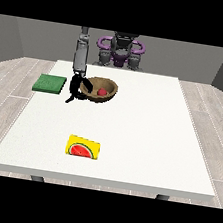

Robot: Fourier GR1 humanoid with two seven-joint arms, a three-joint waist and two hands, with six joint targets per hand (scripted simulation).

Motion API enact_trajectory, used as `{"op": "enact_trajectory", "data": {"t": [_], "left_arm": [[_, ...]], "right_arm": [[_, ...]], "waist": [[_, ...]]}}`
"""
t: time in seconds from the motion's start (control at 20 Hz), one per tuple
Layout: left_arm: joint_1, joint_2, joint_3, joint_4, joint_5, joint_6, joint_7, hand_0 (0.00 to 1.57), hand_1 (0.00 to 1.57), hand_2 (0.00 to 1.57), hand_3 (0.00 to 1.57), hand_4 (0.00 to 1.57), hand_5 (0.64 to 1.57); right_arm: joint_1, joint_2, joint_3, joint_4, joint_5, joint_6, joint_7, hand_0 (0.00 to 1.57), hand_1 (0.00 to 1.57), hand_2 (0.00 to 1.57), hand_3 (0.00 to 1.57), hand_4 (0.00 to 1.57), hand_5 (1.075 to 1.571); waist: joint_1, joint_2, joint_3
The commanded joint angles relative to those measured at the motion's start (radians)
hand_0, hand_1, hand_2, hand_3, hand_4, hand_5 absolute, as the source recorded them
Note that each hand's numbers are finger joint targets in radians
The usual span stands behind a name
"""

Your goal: Pick the cup and pour the ball into the bowl, then pick the bowl and place it on the pad

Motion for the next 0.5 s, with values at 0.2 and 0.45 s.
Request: {"op": "enact_trajectory", "data": {"t": [0.2,0.45], "left_arm": [[0.127,0.057,0.05,0.207,-0.042,-0.052,-0.109,0.0,0.0,0.0,0.0,0.0,1.547],[0.185,0.065,0.071,0.247,-0.027,-0.088,-0.156,0.0,0.0,0.0,0.0,0.0,1.543]], "right_arm": [[-0.05,-0.068,0.146,-0.071,0.13,-0.041,0.411,1.57,1.57,1.57,1.57,1.25,1.455],[-0.147,-0.145,0.135,-0.083,0.129,0.009,0.566,1.57,1.57,1.57,1.57,1.25,1.476]], "waist": [[-0.115,-0.129,0.0207],[-0.132,-0.147,0.0244]]}}
